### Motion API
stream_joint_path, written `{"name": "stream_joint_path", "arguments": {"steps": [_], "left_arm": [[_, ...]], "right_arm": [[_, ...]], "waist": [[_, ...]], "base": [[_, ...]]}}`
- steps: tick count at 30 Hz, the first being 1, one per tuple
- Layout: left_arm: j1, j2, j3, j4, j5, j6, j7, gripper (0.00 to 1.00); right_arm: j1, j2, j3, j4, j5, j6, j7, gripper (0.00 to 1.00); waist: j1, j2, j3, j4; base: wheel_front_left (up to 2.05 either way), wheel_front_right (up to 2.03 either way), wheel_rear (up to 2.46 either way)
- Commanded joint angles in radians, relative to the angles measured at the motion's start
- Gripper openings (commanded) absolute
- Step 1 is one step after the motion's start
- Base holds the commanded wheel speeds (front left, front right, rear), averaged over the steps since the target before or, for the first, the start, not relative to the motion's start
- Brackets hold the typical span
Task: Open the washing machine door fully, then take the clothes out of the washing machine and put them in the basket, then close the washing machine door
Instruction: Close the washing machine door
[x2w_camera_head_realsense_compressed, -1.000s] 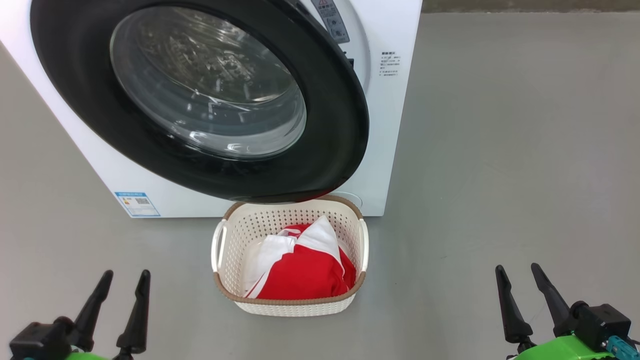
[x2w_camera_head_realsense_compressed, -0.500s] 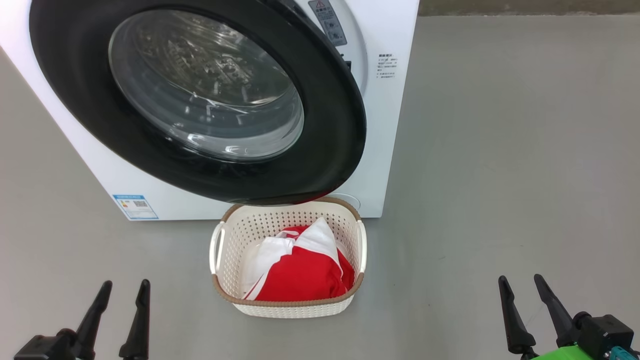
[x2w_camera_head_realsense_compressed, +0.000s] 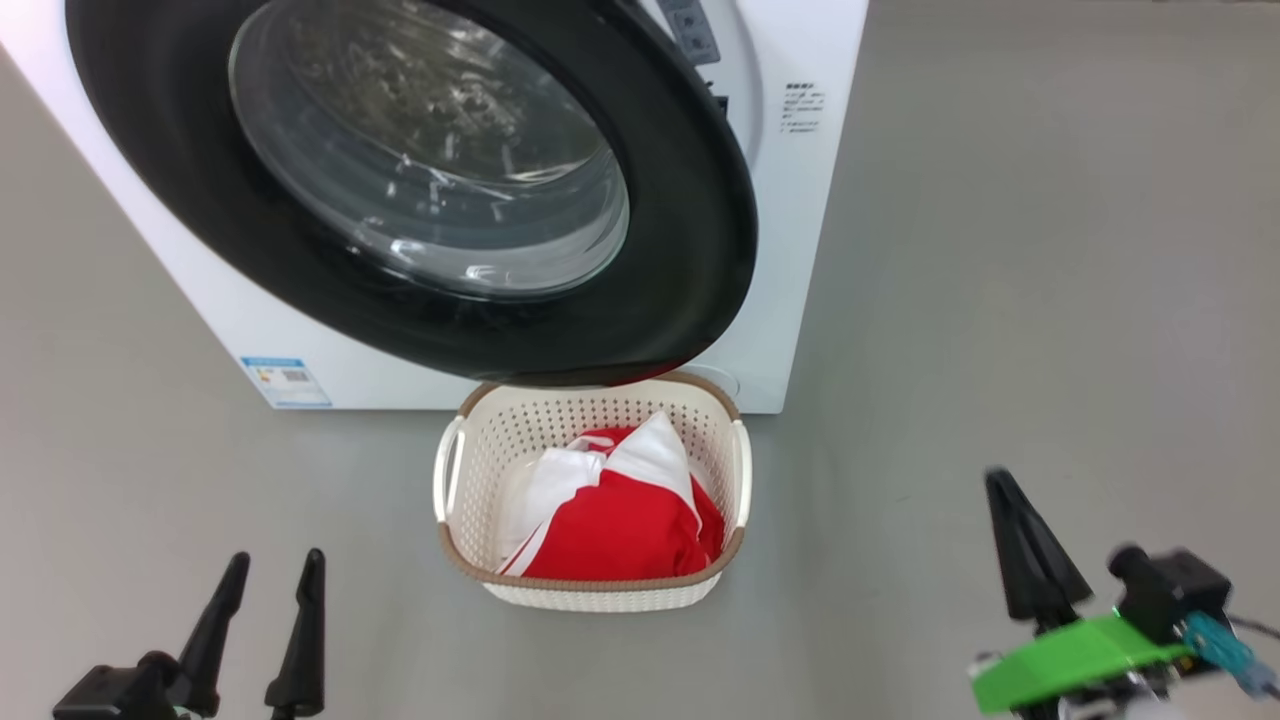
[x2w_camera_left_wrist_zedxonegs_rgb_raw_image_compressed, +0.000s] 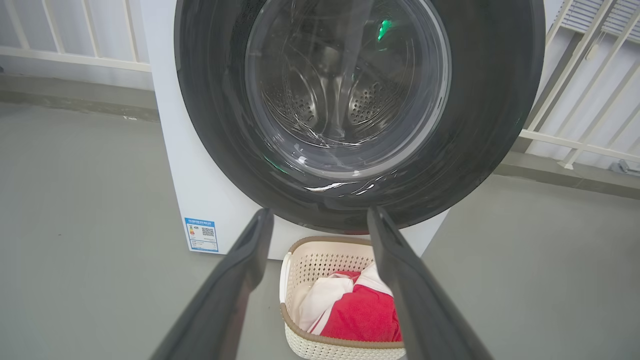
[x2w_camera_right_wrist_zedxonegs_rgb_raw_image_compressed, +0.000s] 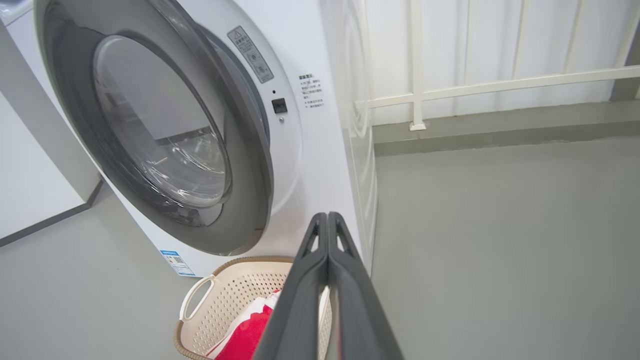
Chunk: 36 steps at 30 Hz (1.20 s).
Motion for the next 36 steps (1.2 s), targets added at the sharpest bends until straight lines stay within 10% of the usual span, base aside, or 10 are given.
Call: {"name": "stream_joint_path", "arguments": {"steps": [1,36], "left_arm": [[-0.044,0.011,0.034,-0.030,0.012,-0.005,-0.008,1.00],[-0.259,-0.078,-0.090,-0.028,-0.070,-0.005,-0.008,1.00]], "right_arm": [[-0.060,-0.012,0.039,-0.020,0.004,0.006,-0.006,0.00],[-0.729,-0.012,0.174,0.243,-0.015,0.006,-0.006,0.00]], "waist": [[0.0000,0.0000,0.019,0.018],[0.0000,0.0000,0.330,0.211]], "base": [[0.00,0.00,0.00],[0.00,0.00,0.00]]}}
